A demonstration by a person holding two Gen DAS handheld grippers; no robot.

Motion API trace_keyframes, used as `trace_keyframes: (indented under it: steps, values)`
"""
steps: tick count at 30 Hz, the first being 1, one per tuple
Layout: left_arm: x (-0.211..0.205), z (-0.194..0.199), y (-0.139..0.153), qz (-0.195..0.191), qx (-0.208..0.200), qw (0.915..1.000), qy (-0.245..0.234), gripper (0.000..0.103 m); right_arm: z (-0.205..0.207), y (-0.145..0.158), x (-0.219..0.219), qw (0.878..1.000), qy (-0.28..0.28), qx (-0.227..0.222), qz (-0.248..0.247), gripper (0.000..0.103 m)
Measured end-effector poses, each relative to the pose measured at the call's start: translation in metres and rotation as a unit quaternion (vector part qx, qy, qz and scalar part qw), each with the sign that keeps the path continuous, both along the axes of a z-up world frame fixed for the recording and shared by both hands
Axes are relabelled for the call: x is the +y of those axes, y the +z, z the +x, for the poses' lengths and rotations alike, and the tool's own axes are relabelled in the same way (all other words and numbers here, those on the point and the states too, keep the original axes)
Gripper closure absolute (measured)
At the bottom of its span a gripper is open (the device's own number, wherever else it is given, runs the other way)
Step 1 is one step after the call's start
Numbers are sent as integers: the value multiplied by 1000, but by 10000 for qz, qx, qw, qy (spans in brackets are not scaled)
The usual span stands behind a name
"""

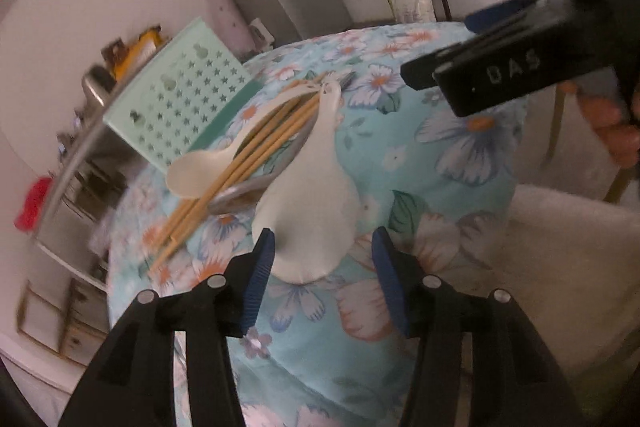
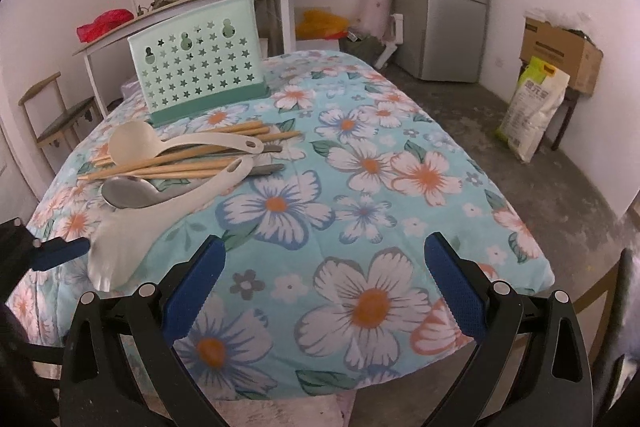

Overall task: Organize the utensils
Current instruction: 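Lift the white rice paddle off the table with the left tool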

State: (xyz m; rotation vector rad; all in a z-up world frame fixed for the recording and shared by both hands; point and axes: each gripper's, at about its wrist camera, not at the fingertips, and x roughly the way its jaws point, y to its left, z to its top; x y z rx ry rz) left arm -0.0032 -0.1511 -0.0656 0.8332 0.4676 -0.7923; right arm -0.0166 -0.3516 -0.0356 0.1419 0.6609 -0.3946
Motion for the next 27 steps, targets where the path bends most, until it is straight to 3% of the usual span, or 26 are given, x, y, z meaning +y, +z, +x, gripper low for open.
trace_keyframes:
  steps: [2,5,6,9,15,27]
  values:
    - [-2,6,3,4,-20,10000,84,54,1,-1,1,10000,24,9,4,8]
    - [-2,14,11,-90,-125,9995,258,74,3,-1,2,10000,39,33,20,8]
    - [-2,15,16,-209,-133,9992,300,81,2,-1,2,10000,37,25,14,8]
    - [9,21,34,-670,112,9966,476,88,2,0,1,10000,20,4,24,8]
    - [25,39,35,-1150,660,9881,775,90,4,-1,3,10000,69,7,61,8]
    - [37,48,45,-1689,1047,9767,816,99,7,-3,3,9999,75,26,91,8]
